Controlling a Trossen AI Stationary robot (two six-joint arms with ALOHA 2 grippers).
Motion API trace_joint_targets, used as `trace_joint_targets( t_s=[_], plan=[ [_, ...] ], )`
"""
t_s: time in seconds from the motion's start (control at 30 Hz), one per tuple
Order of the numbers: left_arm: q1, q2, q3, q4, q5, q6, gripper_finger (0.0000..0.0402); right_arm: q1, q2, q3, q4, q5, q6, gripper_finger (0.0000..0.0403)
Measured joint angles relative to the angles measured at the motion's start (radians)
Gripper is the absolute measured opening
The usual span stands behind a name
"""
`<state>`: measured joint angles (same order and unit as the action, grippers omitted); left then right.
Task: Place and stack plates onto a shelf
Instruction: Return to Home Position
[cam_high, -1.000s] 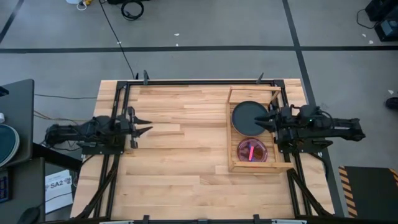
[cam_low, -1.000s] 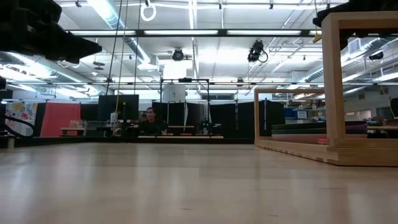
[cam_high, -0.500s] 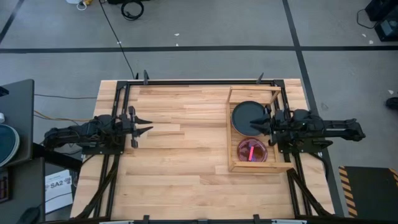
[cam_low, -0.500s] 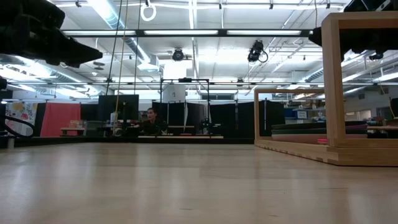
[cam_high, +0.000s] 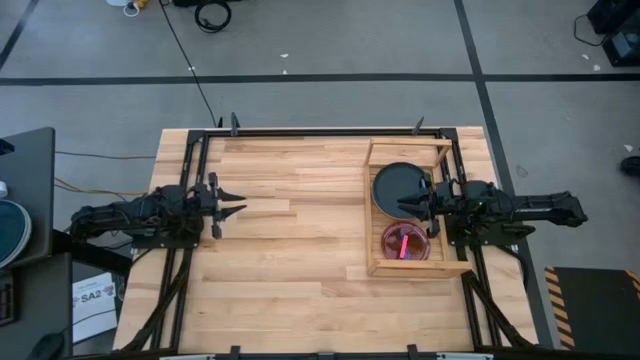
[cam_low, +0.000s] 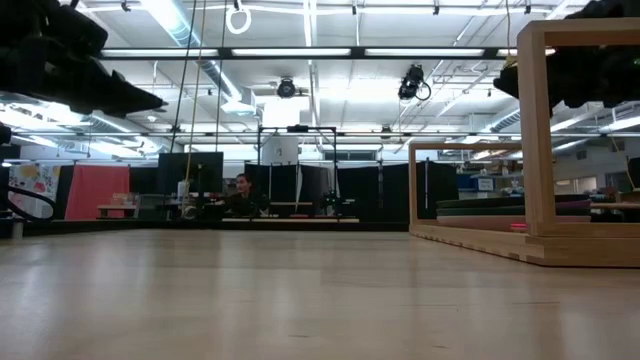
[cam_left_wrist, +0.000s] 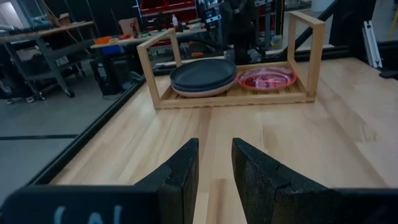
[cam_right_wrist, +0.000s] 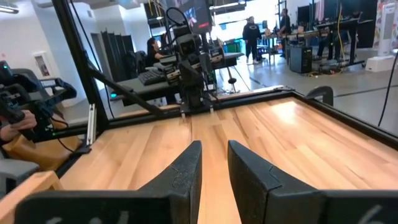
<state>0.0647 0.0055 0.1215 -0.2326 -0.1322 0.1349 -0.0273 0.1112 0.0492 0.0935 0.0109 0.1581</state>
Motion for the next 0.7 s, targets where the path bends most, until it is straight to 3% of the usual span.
trace_joint_targets(
  t_s=[0.43, 0.6, 0.7],
  plan=[
    [0.000, 0.000, 0.000, -0.004, 0.052, -0.001, 0.0103, 0.000, 0.000, -0.043, 0.044, 0.000, -0.002, 0.0083],
    [0.000, 0.002, -0.105, 0.248, 0.092, 0.010, 0.0103, 0.000, 0.000, -0.043, 0.044, 0.000, -0.003, 0.0083],
    [0.006, 0.014, -0.109, 0.268, 0.086, 0.031, 0.0103, -0.001, 0.000, -0.043, 0.044, 0.000, -0.001, 0.0083]
  ],
)
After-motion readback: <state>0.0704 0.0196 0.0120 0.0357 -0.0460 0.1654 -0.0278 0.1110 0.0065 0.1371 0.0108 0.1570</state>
